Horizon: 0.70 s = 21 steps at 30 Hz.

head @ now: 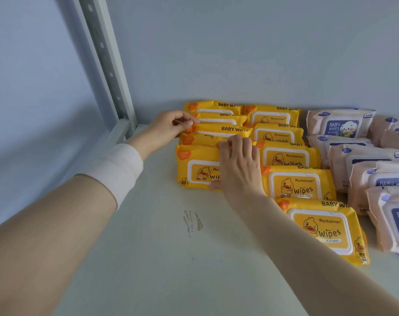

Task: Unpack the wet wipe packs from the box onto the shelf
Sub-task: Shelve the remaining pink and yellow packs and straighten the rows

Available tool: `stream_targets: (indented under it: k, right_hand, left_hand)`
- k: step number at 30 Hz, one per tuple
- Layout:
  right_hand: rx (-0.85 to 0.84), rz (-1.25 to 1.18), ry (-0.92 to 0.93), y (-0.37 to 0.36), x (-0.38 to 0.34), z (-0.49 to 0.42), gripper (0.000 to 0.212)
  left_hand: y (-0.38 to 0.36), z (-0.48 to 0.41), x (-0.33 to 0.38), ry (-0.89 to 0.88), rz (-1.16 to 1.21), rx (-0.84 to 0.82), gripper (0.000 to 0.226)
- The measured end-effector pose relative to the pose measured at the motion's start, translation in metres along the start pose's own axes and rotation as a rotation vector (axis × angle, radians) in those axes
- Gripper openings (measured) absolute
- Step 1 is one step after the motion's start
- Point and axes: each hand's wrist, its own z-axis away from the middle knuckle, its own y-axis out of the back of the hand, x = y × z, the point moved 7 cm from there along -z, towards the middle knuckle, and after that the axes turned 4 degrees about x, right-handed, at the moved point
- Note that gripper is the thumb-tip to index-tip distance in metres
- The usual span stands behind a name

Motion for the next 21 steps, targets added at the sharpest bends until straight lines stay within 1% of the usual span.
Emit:
stream_targets:
  k: [2, 3, 5, 7, 9, 10, 11, 13, 17, 21]
  right_hand:
    - [-0.01, -0.015, 0.006, -0.002, -0.001, -0.01, 0.092]
    - [-0.031, -0.007, 0.032, -0.003, -0.002, -0.014, 0.089]
    - [-0.054, -0.032, 0.063, -0.008, -0.002, -0.02, 0.083]
    - [-0.059, -0.045, 0.055, -0.009, -0.001, -0.021, 0.083]
    - [-0.068, -0.063, 0.069, -0.009, 0.001, -0.018, 0.089]
    - [-0.084, -0.077, 0.076, -0.009, 0.004, -0.016, 0.093]
    - [-0.092, -0.087, 0.071, -0.008, 0.009, -0.014, 0.097]
    - [-0.086, -0.073, 0.022, -0.003, 0.023, -0.013, 0.101]
    - [-0.104, -0.107, -0.088, -0.008, 0.035, -0.015, 0.097]
    - [-0.08, -0.124, -0.134, -0.016, 0.03, -0.023, 0.092]
  left_hand:
    - [0.004, -0.002, 0.002, 0.013, -0.015, -0.015, 0.017]
    - [0.006, -0.002, 0.005, 0.001, -0.034, -0.025, 0.023]
    - [0.005, 0.003, 0.01, -0.027, -0.098, -0.082, 0.043]
    - [-0.004, 0.013, 0.008, -0.041, -0.217, -0.168, 0.068]
    - [-0.017, 0.024, 0.002, -0.059, -0.375, -0.229, 0.092]
    - [-0.021, 0.028, 0.0, -0.08, -0.437, -0.231, 0.099]
    - [-0.024, 0.031, 0.0, -0.106, -0.482, -0.215, 0.102]
    - [-0.023, 0.033, 0.002, -0.16, -0.525, -0.167, 0.099]
    - [-0.023, 0.032, 0.002, -0.209, -0.559, -0.111, 0.092]
    - [-0.024, 0.028, 0.003, -0.254, -0.656, -0.049, 0.088]
